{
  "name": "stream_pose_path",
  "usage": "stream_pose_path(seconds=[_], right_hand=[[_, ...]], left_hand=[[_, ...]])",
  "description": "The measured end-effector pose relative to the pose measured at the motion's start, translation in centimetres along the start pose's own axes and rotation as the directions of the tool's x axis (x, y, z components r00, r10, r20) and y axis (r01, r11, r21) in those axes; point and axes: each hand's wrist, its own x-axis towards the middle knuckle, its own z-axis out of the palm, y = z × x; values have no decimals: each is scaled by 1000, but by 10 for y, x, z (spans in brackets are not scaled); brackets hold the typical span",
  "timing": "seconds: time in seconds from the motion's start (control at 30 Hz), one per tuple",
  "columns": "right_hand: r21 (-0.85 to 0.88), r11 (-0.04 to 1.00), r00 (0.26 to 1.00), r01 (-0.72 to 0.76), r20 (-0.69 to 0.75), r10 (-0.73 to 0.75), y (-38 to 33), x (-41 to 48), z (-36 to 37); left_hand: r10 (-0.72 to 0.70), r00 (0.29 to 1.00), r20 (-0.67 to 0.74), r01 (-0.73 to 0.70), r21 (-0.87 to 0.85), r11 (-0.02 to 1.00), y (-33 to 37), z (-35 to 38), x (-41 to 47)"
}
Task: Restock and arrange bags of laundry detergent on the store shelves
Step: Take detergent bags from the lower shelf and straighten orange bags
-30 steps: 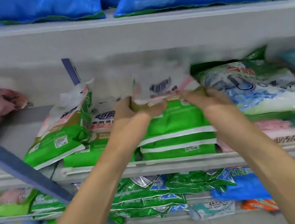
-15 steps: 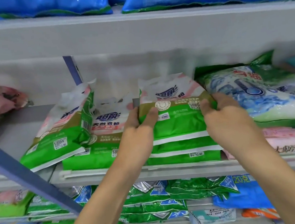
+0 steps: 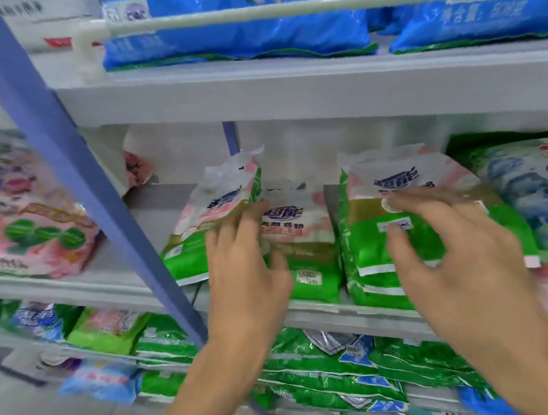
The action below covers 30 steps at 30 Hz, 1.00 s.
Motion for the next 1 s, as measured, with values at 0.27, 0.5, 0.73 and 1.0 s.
stream_pose_path(seconds=[0.27,0.5,0.73,1.0], right_hand=[[124,861,731,-493,597,332,-81,59,86],[254,726,654,-640,675,340,-91,92,156],[329,634,667,-700,621,413,-91,103,157],[67,829,705,-554,568,425,-63,113,91]], left_hand=[[-204,958,201,163,202,966,-45,2,8],[-176,969,175,133,233,963,-50,6,6],[-15,995,99,2,126,992,-66,4,3],[68,978,198,-98,145,985,-58,0,0]])
